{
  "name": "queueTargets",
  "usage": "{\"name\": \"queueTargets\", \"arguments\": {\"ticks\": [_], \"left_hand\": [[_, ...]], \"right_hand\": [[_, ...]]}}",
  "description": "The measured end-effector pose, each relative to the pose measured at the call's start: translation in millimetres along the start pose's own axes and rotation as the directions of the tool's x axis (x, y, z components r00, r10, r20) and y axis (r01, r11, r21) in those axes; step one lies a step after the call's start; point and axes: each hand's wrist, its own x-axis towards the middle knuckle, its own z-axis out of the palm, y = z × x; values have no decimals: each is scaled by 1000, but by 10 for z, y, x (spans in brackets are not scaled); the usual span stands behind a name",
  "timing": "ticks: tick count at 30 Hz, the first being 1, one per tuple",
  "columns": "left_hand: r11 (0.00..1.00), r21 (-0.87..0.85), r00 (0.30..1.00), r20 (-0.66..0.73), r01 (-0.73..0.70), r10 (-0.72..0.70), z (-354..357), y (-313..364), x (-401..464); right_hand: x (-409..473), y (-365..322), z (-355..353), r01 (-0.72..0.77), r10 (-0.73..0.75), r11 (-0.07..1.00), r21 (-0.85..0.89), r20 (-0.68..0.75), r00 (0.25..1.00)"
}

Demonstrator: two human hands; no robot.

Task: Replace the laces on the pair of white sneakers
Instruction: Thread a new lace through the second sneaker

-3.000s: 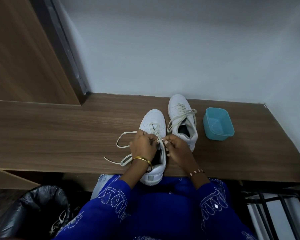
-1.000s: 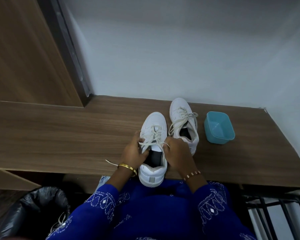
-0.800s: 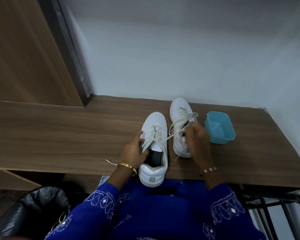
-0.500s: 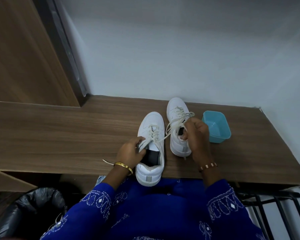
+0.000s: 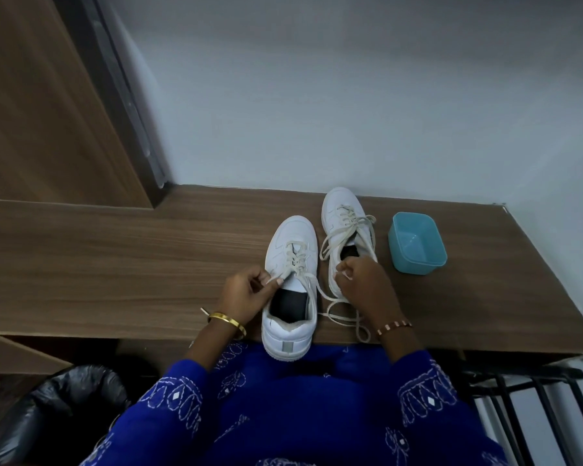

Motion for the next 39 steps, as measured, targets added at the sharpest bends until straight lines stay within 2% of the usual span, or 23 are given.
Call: {"name": "queueTargets", "arguments": {"ticks": [1,3,6,10,11,14,18,21,25,29,31,34,39], "left_hand": [[998,-66,999,31,20,-18,-12,33,20],[970,-227,993,98,88,-67,-57,110,70],[918,-368,981,173,149,-90,-182,239,140],[801,-547,962,239,245,-131,-325,451,198],[783,-562,954,269,265,-129,-358,476,222],[824,-494,929,356,277,-99,-417,509,267],[785,-528,920,370,324,-131,-430,535,294],[771,-555,919,381,312,-98,-441,563,295],[687,-653,921,384,317,-61,-492,619,326],[696,-664,936,350,273,-32,-550,732,386],[688,-681,944,330,249,-14,-580,803,412],[729,-654,953,303,201,8,-625,937,448],[743,-647,957,289,174,27,-682,1158,523]], "right_hand": [[-7,-37,7,21,-20,999,26,-12,1000],[-4,-110,61,-13,2,991,135,81,997],[6,-178,183,-198,127,958,207,313,941],[16,-168,289,-445,306,838,317,402,863],[22,-170,285,-486,332,808,333,424,843],[54,-189,241,-580,343,682,445,506,791],[75,-235,230,-600,336,451,660,497,800],[104,-313,222,-619,309,318,718,539,783],[163,-433,119,-580,246,279,765,527,813],[197,-583,-107,-505,164,207,838,480,862],[218,-663,-230,-439,143,260,860,416,898],[250,-781,-406,-314,140,382,869,281,949],[313,-943,-692,-119,43,436,892,111,993]]}}
